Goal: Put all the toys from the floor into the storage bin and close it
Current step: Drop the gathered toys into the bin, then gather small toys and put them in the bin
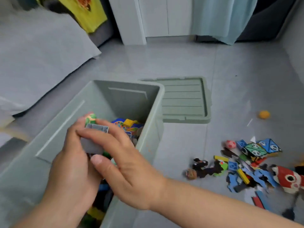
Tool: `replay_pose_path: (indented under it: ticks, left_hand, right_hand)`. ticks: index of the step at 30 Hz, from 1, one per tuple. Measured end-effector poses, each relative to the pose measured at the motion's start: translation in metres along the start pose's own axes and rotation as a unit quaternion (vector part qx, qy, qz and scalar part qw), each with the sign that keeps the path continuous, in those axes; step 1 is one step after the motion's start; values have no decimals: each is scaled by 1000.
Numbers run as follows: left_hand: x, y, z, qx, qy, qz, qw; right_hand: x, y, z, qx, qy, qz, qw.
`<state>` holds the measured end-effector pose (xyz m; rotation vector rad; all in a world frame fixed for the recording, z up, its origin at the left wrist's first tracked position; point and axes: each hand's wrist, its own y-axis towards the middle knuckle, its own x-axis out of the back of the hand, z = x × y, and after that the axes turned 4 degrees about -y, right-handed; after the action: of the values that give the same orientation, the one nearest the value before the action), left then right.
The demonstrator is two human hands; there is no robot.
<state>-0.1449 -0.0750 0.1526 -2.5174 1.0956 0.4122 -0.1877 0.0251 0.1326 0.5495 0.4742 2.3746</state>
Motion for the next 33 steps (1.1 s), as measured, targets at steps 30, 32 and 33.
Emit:
replay_pose_path:
  ticks: [30,32,33]
  left_hand:
    - [-63,24,319,-43,762,291,576]
    - [-66,38,334,-21,777,285,561]
    - [-68,44,339,5,774,279,569]
  right_hand:
    - [119,-358,-142,-550,-369,145,735]
    - [118,-352,-157,-540,-393,107,736]
    - [117,-350,-165,-529,-408,108,736]
